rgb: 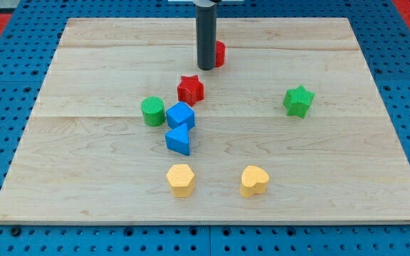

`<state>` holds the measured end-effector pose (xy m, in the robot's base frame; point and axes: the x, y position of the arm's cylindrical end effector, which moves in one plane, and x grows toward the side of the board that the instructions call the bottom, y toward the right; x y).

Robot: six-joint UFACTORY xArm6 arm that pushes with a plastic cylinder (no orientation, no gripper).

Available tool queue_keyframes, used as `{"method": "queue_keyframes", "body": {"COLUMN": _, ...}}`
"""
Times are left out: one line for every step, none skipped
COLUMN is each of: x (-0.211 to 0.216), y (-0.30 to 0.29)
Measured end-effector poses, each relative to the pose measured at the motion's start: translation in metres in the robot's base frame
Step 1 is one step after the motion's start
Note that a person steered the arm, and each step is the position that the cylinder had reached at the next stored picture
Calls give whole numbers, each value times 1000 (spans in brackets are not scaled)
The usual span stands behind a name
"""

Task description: Adjust red circle to the top of red star

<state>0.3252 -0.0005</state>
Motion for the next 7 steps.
{"method": "queue_keyframes", "body": {"x": 10, "y": -14}}
{"method": "queue_keyframes", "body": {"x": 12, "y": -51}}
{"method": "queue_keyframes", "body": {"x": 5, "y": -67}}
{"method": "queue_keyframes", "body": {"x": -23, "y": -37}}
{"method": "queue_keyframes", "body": {"x": -15, "y": -19}}
{"method": "queue_keyframes", "body": {"x": -20, "y": -19}}
{"method": "queue_keyframes", "body": {"x": -39, "y": -14}}
